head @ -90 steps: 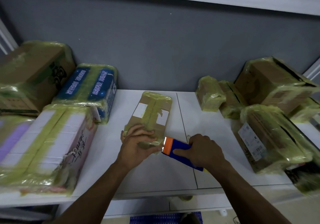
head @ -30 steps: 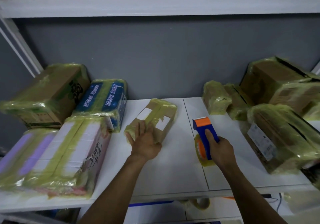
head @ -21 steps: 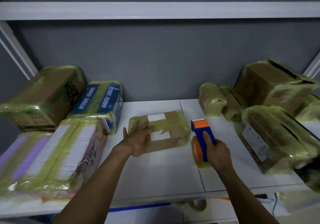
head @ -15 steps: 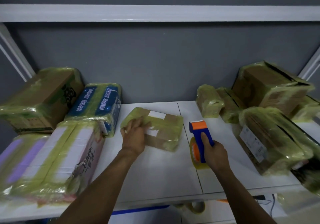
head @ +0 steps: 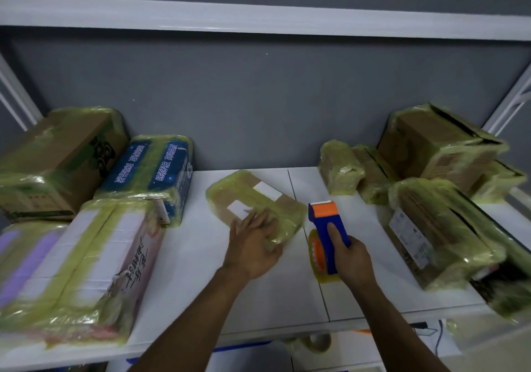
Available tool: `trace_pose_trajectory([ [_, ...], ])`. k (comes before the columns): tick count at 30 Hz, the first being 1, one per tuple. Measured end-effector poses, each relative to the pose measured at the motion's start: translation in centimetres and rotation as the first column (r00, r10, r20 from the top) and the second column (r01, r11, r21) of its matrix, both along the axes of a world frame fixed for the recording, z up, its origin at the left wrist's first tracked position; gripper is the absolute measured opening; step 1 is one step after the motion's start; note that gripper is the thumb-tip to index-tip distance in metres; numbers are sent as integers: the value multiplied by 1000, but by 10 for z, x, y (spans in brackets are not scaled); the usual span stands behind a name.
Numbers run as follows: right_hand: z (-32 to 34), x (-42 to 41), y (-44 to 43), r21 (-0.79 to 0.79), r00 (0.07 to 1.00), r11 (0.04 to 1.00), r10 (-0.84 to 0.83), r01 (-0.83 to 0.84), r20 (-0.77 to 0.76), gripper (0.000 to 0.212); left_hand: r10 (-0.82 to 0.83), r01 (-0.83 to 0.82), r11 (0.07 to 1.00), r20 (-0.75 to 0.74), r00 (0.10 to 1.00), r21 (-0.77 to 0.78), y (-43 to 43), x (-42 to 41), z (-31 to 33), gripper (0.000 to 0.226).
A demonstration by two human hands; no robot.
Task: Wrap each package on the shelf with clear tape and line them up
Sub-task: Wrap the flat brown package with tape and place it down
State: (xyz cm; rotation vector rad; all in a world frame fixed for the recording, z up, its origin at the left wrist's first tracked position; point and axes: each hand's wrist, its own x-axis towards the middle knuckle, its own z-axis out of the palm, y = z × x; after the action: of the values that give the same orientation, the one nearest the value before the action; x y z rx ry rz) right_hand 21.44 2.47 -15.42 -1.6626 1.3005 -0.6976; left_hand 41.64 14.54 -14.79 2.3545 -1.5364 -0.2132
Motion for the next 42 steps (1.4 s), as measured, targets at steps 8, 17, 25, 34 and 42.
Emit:
trace_pose_trajectory([
  [8,9,1,1,54,995,996,71,-75,69,67,107,-149,943,-154,982,-298,25,5,-4,61],
  [17,36,-5,16,49,947,946,320,-322,34,63,68,-120,959,-201,977,-258,44,22,7,61],
  [25,57,2,23,-8,843,843,537,-537,1,52,-64,-518,739,-810,583,-431,60,-15,43,21],
  [34,65,8,24,-30,780,780,626,-625,5,49,-2,-464,861,-912,410,-210,68,-14,53,27],
  [42,70,12,27,-45,762,761,647,-647,-18,44,-17,-431,859,-857,516,-277,69,-13,46,16],
])
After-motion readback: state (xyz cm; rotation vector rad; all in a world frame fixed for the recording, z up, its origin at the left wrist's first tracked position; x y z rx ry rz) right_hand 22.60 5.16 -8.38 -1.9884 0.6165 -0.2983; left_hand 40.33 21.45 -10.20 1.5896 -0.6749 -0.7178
